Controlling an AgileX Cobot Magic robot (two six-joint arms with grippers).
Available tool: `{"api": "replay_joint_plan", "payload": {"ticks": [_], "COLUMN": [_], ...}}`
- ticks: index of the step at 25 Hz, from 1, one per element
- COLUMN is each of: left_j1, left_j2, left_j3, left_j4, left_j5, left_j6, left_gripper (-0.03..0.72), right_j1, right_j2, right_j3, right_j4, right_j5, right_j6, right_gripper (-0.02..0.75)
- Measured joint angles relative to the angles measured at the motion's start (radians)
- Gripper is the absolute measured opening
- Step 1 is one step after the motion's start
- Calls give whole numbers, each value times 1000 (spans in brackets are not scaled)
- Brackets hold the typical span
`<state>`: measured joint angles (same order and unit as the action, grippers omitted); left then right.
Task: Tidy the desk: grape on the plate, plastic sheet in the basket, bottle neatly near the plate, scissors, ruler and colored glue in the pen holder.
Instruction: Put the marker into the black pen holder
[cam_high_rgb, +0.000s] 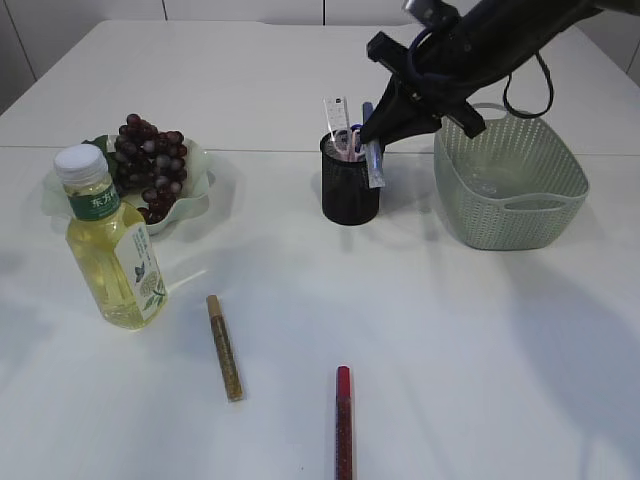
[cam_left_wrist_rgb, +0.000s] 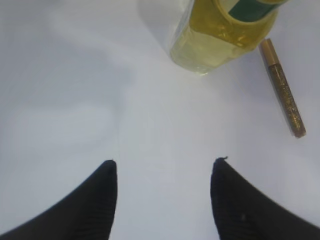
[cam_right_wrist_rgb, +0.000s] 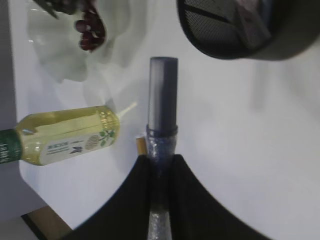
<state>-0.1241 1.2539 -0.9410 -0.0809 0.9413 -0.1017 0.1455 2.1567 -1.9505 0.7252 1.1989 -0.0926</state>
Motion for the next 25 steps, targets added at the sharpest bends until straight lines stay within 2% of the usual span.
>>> {"api": "replay_joint_plan", "payload": {"ticks": [4, 8, 16, 25], "left_j1": [0, 0, 0, 0], "left_j2": [0, 0, 0, 0], "left_j3": [0, 0, 0, 0], "left_j4": [-13, -37, -48, -75], "left_j5": [9, 22, 72, 73], "left_j6": [0, 0, 0, 0], "left_gripper": [435, 435, 435, 435], "right_j1": [-31, -31, -31, -31], "right_j2": [0, 0, 2, 129], "right_j3": [0, 0, 0, 0], "right_j4": [161, 264, 365, 614], "right_j5": [-44, -127, -319, -350], "right_j6": [-221, -457, -874, -1249], "right_gripper": [91, 91, 91, 92]}}
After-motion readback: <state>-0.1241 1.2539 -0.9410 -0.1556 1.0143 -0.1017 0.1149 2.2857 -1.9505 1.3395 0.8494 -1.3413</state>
